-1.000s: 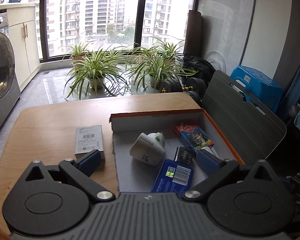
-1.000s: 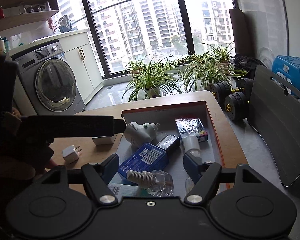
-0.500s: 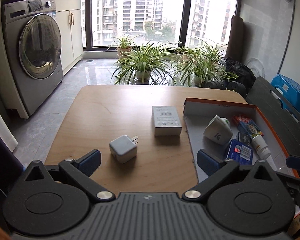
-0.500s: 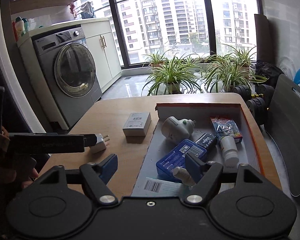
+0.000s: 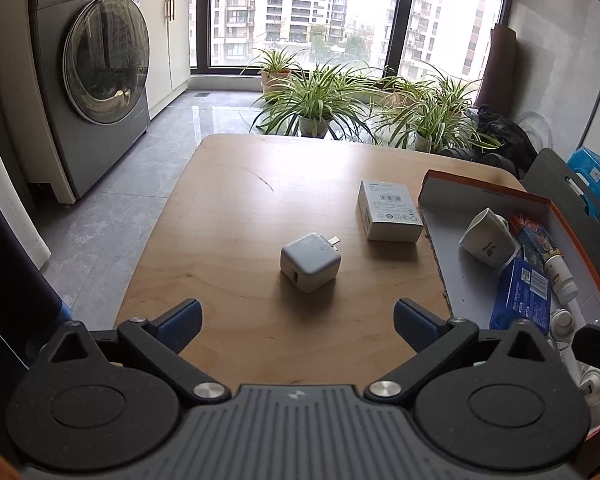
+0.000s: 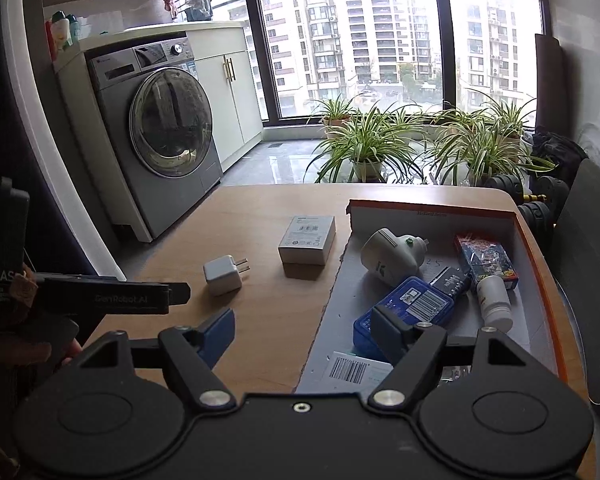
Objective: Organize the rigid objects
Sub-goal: 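Grasp white square charger with left gripper while right gripper grasps white box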
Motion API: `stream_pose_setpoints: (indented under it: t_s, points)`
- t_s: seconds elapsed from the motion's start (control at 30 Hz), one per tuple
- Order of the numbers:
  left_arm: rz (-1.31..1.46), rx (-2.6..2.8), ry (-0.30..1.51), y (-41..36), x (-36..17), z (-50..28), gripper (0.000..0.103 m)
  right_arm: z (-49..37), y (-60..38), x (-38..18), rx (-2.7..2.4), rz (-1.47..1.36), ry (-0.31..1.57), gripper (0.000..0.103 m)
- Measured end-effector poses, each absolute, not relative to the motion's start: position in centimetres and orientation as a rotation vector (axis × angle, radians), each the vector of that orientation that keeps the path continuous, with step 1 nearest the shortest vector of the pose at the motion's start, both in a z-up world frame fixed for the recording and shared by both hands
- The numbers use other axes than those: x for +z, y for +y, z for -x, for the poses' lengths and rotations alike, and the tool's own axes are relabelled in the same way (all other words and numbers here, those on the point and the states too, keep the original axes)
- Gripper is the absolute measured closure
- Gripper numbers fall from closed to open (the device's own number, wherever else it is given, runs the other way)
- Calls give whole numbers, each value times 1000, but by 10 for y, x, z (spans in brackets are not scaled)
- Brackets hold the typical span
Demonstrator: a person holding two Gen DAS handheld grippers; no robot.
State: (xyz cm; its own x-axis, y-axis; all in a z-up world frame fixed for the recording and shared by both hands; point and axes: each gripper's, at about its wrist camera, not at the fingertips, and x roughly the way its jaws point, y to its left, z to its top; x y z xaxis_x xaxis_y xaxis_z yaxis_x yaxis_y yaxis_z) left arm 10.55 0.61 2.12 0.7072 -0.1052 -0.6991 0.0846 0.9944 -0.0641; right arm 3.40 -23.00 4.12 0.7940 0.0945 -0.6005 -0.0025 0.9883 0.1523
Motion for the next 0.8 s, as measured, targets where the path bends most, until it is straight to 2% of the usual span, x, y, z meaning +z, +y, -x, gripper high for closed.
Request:
stream_pose_setpoints:
  t_s: [0.63,0.77,0.8]
  points:
    - [-204,-305,753,5,-33,-181,0,-53,-240,27,6,-151,693,15]
    - [-179,-345,774,11,-43,-190,17,-61,-240,24,-2,-151,701,15]
    - [-165,-350,759,14,-43,-189,18,-65,-239,23,-2,-152,704,15]
